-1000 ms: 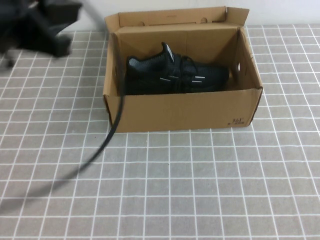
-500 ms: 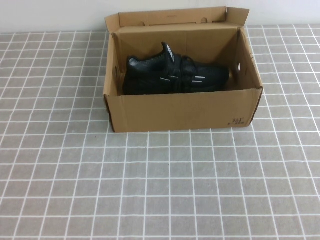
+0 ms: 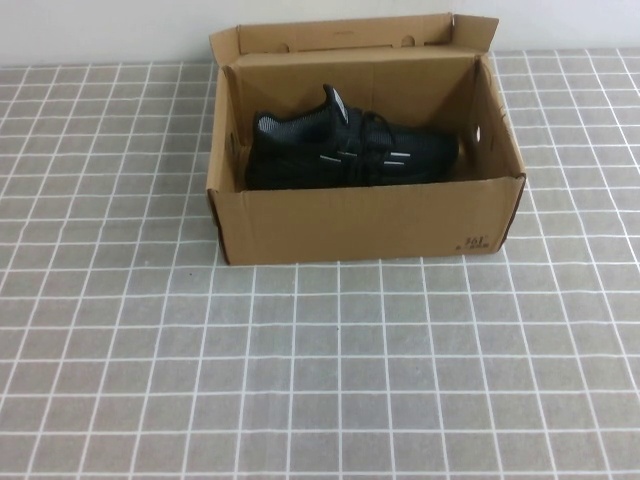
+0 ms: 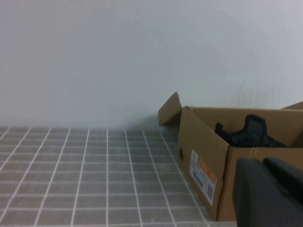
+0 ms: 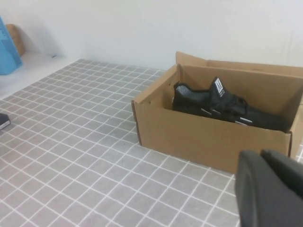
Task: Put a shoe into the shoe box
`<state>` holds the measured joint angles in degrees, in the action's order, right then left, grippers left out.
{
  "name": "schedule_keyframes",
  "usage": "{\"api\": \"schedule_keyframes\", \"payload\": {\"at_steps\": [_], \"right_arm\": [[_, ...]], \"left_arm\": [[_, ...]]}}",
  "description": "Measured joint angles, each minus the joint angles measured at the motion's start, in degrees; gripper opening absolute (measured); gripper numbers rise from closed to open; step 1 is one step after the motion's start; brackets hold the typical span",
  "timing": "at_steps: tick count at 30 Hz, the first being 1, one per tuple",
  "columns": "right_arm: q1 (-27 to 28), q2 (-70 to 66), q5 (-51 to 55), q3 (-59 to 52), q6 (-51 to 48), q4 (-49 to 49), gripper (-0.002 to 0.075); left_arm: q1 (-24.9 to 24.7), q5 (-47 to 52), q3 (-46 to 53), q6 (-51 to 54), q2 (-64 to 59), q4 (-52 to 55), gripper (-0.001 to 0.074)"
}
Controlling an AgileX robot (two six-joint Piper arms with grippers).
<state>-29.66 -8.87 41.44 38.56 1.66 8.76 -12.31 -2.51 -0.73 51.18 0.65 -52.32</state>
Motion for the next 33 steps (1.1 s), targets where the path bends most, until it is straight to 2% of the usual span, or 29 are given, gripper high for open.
{"api": "schedule_keyframes", "payload": {"at_steps": [26,33], "right_arm": [[0.0,0.0,-0.4,-1.2,-0.2,0.3,-0.0016],[0.3,0.0,-3.6,-3.5,-0.2,-7.9,-0.0016]], "left_arm": [[0.0,2.5,2.2,-0.2,0.0,-1.5,-0.0001],[0.0,2.5,2.2,-0.2,0.0,-4.6,-0.0001]]}}
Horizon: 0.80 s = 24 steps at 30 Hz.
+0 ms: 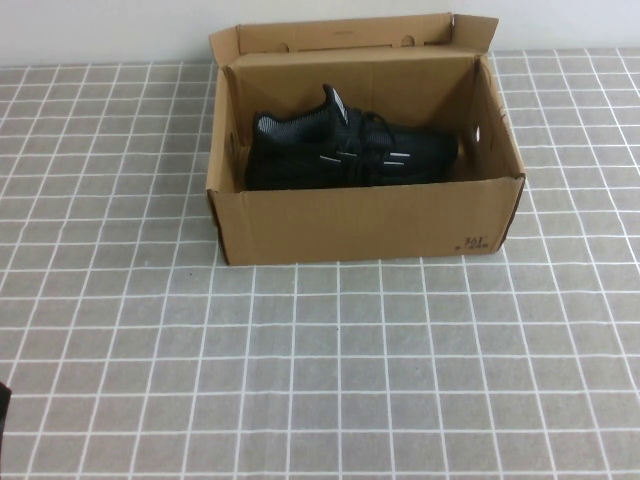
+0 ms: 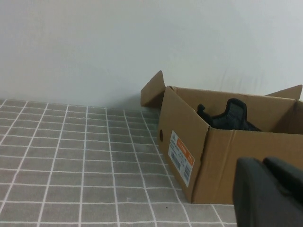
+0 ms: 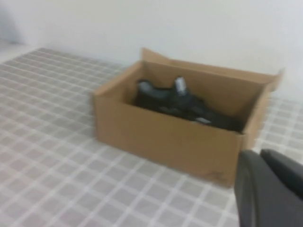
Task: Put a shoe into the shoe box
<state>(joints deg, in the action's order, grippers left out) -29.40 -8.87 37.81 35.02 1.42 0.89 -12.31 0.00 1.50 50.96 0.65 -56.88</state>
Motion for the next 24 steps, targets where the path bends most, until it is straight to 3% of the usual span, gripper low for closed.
{"api": "schedule_keyframes", "payload": {"at_steps": [5,10,13,18,24], "right_arm": [[6.5,0.0,-15.2,-11.3,0.0,-2.4,-0.0016],[15.7,0.0,-37.8,-26.4,0.0,0.9,-0.0016],[19.2,0.0,-45.4,-32.7,0.0,2.6,-0.0016],[23.1,2.8,-46.5,-36.5,0.0,3.2,-0.0016],[25.9,9.2,-40.2,-36.5,0.0,3.2,-0.0016]], "left_arm": [[0.0,0.0,0.0,0.0,0.0,-1.0,-0.0001],[0.0,0.0,0.0,0.0,0.0,-1.1,-0.0001],[0.0,0.0,0.0,0.0,0.0,-1.1,-0.0001],[0.0,0.0,0.0,0.0,0.0,-1.1,-0.0001],[0.0,0.0,0.0,0.0,0.0,-1.1,-0.0001]]}}
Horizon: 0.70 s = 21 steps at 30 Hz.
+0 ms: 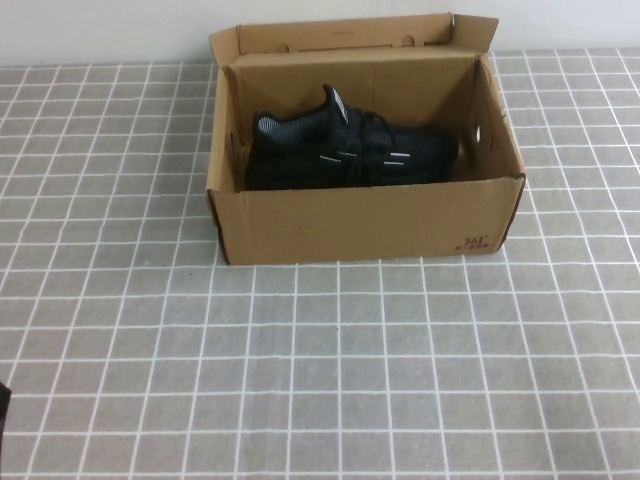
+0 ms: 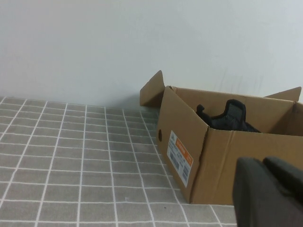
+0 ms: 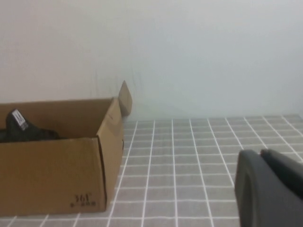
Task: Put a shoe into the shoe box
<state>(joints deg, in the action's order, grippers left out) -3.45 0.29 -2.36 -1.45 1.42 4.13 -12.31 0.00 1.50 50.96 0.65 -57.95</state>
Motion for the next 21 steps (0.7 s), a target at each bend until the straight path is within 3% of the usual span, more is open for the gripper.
{"api": "schedule_keyframes", "payload": {"at_steps": [11,21], "right_arm": [[0.3,0.1,20.1,0.0,0.0,0.0,-0.0016],[0.3,0.1,21.8,0.0,0.0,0.0,-0.0016]], "left_arm": [[0.0,0.0,0.0,0.0,0.0,0.0,-0.0001],[0.0,0.0,0.0,0.0,0.0,-0.1,-0.0001]]}}
